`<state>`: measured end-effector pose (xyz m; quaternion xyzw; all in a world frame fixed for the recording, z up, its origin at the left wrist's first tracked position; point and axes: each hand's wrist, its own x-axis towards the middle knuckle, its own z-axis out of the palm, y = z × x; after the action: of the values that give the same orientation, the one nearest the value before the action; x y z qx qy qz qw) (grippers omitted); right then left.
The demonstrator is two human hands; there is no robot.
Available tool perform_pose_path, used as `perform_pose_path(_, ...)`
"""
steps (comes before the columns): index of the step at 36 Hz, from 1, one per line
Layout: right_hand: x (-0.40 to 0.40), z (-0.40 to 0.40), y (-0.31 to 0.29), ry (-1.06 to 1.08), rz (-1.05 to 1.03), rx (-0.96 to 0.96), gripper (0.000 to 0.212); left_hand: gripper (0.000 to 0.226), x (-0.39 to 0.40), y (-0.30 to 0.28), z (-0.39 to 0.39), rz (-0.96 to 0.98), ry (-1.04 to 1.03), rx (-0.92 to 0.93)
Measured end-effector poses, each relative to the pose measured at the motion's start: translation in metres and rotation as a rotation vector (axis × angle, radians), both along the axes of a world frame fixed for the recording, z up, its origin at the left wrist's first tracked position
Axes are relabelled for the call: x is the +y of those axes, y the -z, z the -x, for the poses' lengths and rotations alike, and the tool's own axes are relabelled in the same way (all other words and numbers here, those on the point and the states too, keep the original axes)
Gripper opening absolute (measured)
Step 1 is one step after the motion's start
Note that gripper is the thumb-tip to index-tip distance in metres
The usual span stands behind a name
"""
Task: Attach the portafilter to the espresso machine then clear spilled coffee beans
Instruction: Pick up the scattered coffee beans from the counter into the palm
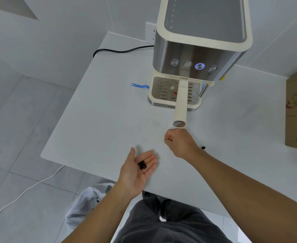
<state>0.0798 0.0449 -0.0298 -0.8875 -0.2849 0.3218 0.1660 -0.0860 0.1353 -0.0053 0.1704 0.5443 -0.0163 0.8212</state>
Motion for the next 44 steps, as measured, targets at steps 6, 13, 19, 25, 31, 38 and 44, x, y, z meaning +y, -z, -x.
perform_pose_path(6, 0.002, 0.002, -0.001, -0.013, 0.044, -0.025, 0.02, 0.061, -0.001, 0.0, 0.002, -0.005, 0.007, 0.001)
perform_pose_path(13, 0.0, 0.003, -0.005, -0.027, 0.066, -0.025, 0.02, 0.061, -0.001, -0.001, 0.0, -0.001, 0.005, -0.003)
perform_pose_path(19, -0.015, 0.01, -0.016, 0.01, -0.088, -0.033, 0.012, 0.061, -0.001, 0.0, -0.002, -0.008, 0.013, -0.006)
perform_pose_path(25, -0.026, 0.027, -0.039, 0.105, -0.157, 0.145, 0.009, 0.061, -0.004, 0.001, -0.005, -0.031, 0.061, -0.019)
perform_pose_path(31, -0.028, 0.049, -0.048, 0.05, -0.215, 0.188, 0.015, 0.068, -0.009, 0.004, -0.011, -0.052, 0.135, -0.065)
perform_pose_path(38, -0.027, 0.062, -0.05, -0.013, -0.286, 0.283, 0.04, 0.071, -0.015, 0.006, -0.015, -0.081, 0.168, -0.103)
perform_pose_path(44, -0.034, 0.06, -0.055, -0.023, -0.297, 0.242, 0.048, 0.071, -0.018, 0.006, -0.019, -0.079, 0.187, -0.096)
